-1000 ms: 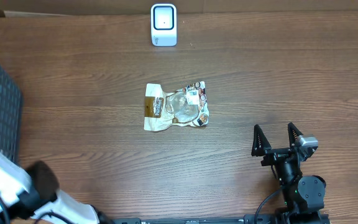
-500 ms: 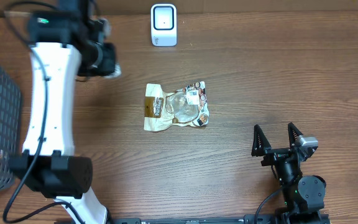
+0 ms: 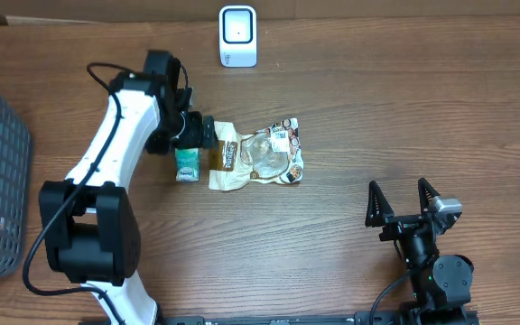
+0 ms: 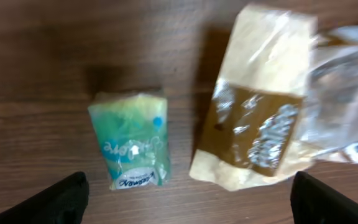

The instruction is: Scan the item barcode

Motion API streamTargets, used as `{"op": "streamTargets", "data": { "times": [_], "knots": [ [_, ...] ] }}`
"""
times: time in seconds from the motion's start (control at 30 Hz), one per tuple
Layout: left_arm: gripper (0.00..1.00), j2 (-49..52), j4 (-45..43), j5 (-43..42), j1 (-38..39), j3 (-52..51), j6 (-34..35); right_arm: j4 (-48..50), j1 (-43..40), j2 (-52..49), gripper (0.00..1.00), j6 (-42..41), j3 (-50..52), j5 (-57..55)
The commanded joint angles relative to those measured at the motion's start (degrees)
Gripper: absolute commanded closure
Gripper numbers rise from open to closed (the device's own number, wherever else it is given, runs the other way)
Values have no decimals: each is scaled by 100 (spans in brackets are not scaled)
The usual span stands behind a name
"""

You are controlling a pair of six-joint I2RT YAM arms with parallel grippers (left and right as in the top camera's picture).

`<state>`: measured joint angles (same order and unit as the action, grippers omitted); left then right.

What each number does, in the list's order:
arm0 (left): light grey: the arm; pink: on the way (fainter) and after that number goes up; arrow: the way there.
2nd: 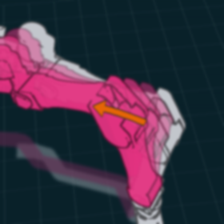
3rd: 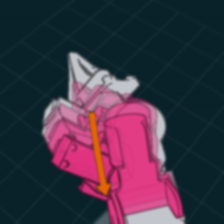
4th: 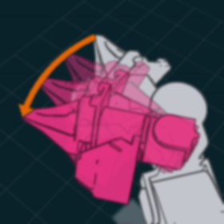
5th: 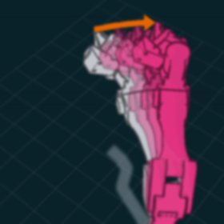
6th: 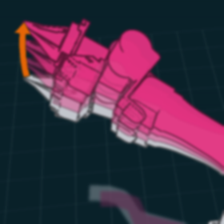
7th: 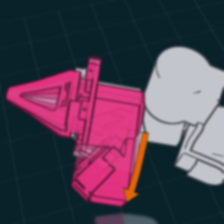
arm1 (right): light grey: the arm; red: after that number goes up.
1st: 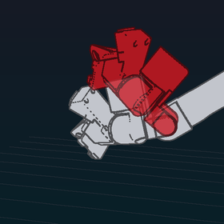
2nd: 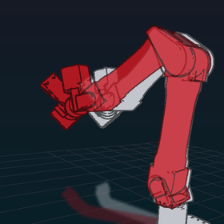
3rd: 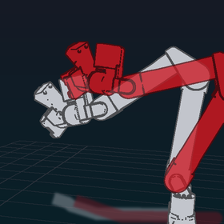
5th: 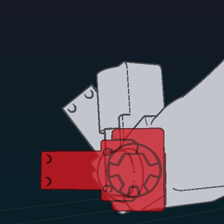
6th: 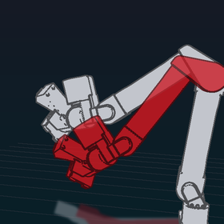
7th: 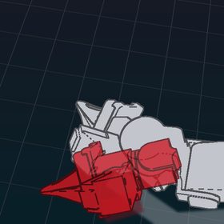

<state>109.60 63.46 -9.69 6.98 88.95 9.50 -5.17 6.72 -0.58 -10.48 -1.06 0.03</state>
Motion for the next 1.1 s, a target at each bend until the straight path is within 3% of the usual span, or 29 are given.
{"op": "streamTargets", "data": {
  "times": [0.0,0.07,0.17,0.37,0.5,0.83,1.07],
  "knots": [
    [5,-492,713,157,-201,1683,297,37,-33,42,0,4,59,9],
    [0,-789,1121,361,-446,2400,345,37,-33,42,0,4,59,7],
    [0,-1574,1821,442,-1679,3442,361,37,-33,42,0,4,59,9],
    [0,-2044,2186,612,-4352,3447,417,37,-33,42,0,4,59,9],
    [0,-1869,1792,553,-5735,3294,492,37,-33,42,0,4,59,9],
    [0,-446,1661,581,-6516,3233,1132,37,-33,42,0,7,59,9],
    [3,605,1875,1602,-6581,3228,1161,37,-33,42,0,7,59,9]
  ]
}}
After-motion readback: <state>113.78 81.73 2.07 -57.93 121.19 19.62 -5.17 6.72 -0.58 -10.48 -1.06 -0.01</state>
